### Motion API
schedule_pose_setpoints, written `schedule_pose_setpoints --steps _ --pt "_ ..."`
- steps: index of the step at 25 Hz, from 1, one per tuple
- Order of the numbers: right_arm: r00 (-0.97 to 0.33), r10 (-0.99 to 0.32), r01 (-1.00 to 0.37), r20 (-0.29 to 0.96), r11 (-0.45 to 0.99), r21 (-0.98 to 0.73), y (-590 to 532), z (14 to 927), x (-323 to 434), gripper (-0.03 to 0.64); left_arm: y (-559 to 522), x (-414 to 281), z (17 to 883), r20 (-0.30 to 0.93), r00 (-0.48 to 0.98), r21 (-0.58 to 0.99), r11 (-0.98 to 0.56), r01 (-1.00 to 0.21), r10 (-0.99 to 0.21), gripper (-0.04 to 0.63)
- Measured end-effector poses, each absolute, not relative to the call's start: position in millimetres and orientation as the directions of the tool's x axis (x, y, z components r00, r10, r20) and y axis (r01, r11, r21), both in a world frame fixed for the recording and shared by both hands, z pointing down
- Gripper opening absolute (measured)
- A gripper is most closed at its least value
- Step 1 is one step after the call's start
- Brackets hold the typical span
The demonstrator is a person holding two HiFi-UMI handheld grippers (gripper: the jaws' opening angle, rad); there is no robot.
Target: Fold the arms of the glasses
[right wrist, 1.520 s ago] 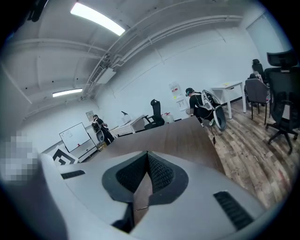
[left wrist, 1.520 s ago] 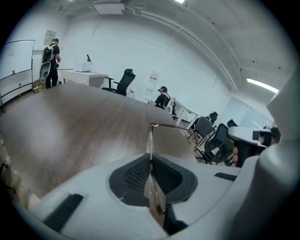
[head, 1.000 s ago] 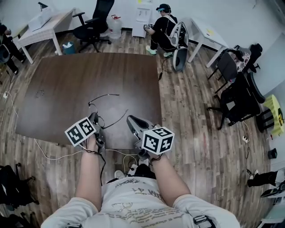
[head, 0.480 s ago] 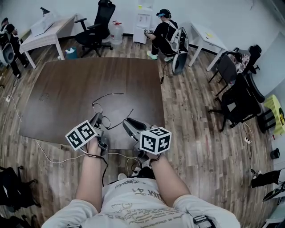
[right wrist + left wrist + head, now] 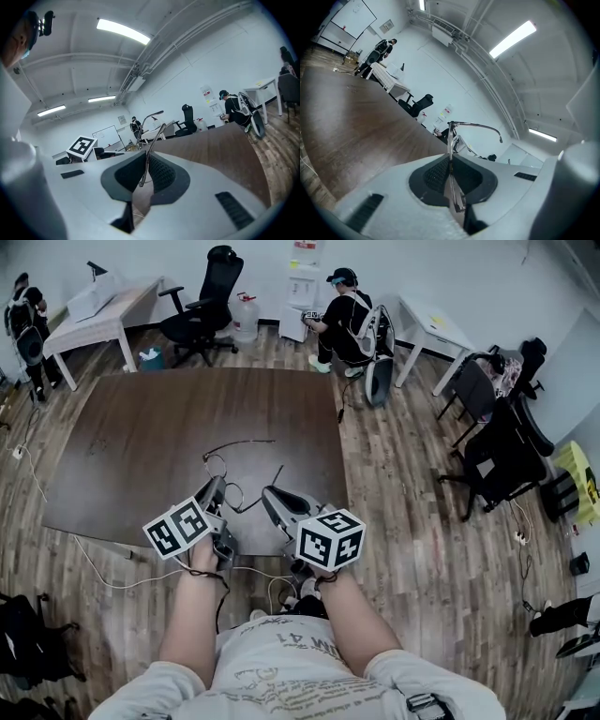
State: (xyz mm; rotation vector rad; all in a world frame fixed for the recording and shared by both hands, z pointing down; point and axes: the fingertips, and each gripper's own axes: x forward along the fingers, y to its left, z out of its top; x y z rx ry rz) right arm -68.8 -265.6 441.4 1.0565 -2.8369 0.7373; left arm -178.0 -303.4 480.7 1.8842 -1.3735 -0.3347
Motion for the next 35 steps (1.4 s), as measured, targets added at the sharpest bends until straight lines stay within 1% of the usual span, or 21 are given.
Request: schedule_pose_setpoints --steps 3,7,10,23,29,35 --pt "-0.778 -0.603 -0.615 0.176 0.673 -0.411 -262 436 -71 0.027 -301 -174 472 0.197 0.404 0.684 -0.17 -0.709 -0.893 0.031" --pt "-0.788 -0.594 -0.602 0.163 0.687 -0.408 -257 431 -77 0.025 -297 -169 460 0.179 0.42 0.614 -0.232 -0.754 -0.89 0.031" --pt "-0.787 -0.595 -0.604 0.163 0.689 -0.4 -254 429 -82 0.023 -291 -170 455 0.171 0.405 0.574 -0.243 -0.782 -0.898 0.031" --pt "-0.759 -0.631 -0.632 0.161 0.654 -0.417 -251 427 -77 0.023 -278 -136 444 0.17 0.46 0.401 -0.365 -0.84 -0.871 0.032" --pt "-0.757 -0.63 -0.639 0.174 0.658 -0.398 -248 428 -80 0.023 -273 -126 440 0.176 0.47 0.243 -0.424 -0.872 -0.865 0.031" --pt "-0.753 -0.636 -0.641 0.171 0.649 -0.408 -250 428 -79 0.023 -271 -117 436 0.178 0.462 0.103 -0.451 -0.887 -0.869 0.032"
